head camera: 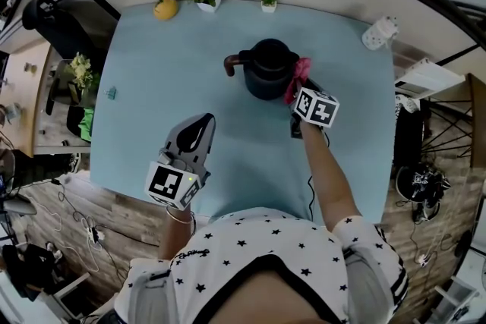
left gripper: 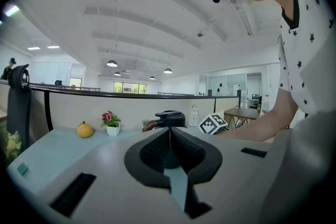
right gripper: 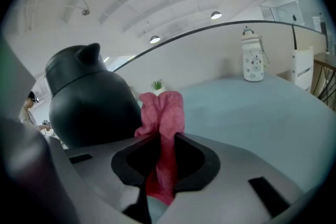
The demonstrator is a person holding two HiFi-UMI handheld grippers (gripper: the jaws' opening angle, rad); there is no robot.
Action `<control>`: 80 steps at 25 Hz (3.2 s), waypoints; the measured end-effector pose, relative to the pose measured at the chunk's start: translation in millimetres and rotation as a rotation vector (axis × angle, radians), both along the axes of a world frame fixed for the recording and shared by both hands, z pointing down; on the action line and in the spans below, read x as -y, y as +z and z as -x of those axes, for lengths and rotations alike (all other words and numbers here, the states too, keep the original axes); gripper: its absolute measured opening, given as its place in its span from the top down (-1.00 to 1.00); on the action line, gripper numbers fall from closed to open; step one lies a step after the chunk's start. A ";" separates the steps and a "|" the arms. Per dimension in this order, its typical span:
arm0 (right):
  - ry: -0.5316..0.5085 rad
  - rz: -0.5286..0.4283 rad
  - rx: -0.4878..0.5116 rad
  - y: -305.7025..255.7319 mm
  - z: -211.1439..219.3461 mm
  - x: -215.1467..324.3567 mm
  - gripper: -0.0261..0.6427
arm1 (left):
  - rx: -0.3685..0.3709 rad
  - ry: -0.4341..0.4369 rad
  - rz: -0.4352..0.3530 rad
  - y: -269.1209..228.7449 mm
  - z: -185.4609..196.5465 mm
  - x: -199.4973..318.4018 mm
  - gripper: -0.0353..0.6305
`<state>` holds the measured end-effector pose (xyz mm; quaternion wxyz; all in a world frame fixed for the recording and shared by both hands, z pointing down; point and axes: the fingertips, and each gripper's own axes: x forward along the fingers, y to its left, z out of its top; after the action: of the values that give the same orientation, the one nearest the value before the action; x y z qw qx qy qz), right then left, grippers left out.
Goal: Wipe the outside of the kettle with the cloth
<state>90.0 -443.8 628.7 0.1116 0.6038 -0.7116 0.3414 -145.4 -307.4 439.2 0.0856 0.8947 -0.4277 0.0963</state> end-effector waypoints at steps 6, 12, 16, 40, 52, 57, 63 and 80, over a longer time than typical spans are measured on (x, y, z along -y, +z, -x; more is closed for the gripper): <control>-0.036 0.071 -0.053 27.0 0.5 -1.5 0.72 | 0.004 0.006 0.000 1.0 -2.4 2.3 0.80; -0.020 0.082 -0.045 30.6 -4.1 -2.8 0.70 | 0.007 0.008 -0.005 -1.5 -1.1 -0.8 0.80; 0.052 0.023 -0.047 5.8 -25.8 -10.7 0.70 | 0.010 0.005 -0.021 -7.9 1.5 -4.8 0.80; -0.114 -0.353 0.136 -143.3 60.9 -55.1 0.70 | -0.009 -0.006 -0.058 -25.3 10.5 -41.5 0.80; -0.136 -0.224 0.033 -84.3 61.3 -65.0 0.70 | -0.006 -0.006 -0.056 -25.1 7.8 -37.9 0.80; -0.153 -0.178 0.005 -63.4 64.4 -66.6 0.69 | -0.002 -0.012 -0.049 -21.1 10.4 -36.1 0.80; -0.169 -0.078 -0.016 -27.8 67.5 -67.2 0.69 | -0.006 -0.022 -0.038 -19.0 12.7 -34.1 0.80; -0.210 0.059 -0.129 26.7 64.8 -65.7 0.69 | -0.010 -0.051 -0.028 -13.0 22.1 -31.0 0.80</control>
<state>25.3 -378.2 655.4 0.2099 0.5433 -0.7519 0.3089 -167.5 -276.4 426.2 0.0779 0.8851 -0.4512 0.0835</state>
